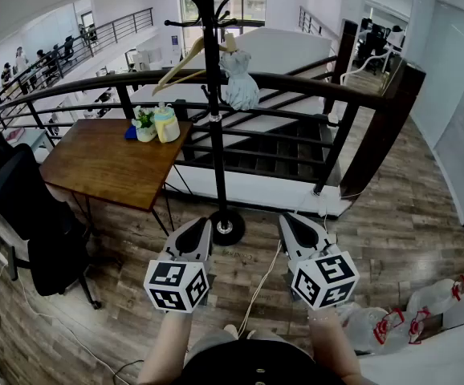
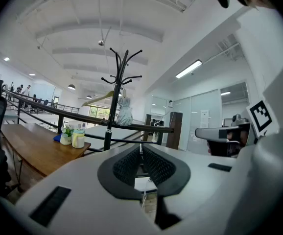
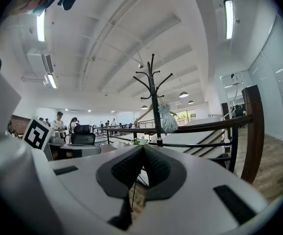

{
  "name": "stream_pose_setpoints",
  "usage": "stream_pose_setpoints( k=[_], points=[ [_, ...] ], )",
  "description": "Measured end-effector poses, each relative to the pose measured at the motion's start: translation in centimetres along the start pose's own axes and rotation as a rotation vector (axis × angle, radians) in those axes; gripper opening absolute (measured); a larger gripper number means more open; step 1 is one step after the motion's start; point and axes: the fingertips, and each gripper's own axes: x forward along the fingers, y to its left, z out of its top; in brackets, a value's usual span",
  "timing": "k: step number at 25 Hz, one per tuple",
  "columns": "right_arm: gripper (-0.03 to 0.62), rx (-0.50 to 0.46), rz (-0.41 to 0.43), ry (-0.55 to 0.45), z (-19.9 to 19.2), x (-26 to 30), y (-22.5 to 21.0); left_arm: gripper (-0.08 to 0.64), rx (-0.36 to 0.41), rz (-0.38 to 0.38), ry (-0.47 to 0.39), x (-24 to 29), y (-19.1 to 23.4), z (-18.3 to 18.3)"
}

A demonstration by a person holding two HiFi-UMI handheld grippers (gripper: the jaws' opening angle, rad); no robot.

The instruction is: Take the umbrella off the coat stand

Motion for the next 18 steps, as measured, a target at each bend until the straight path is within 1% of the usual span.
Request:
stream_pose_setpoints(
  k=[3,8,13,18],
  points=[
    [0.026,0.007,0.0,0.005,-0.3,0.0,-0.4,0.028,0.014,0.013,-0.006,0.0,0.0,-0.1],
    [0.026,-0.003,0.009,0.042,-1.4,0.0,-0.5,0.028,0.0,0.008,-0.004,0.3,-0.6,-0.5],
    [0.026,0.003,0.014,0.045,-1.8,0.0,-0.7,0.028,0.044,0.01,0.015,0.7,-1.4,-1.2],
    [0.026,0.008,0.053,0.044,-2.1,-0.1,-0.7,0.028,0.037,-0.011,0.009,1.7,-2.9,-1.5]
  ],
)
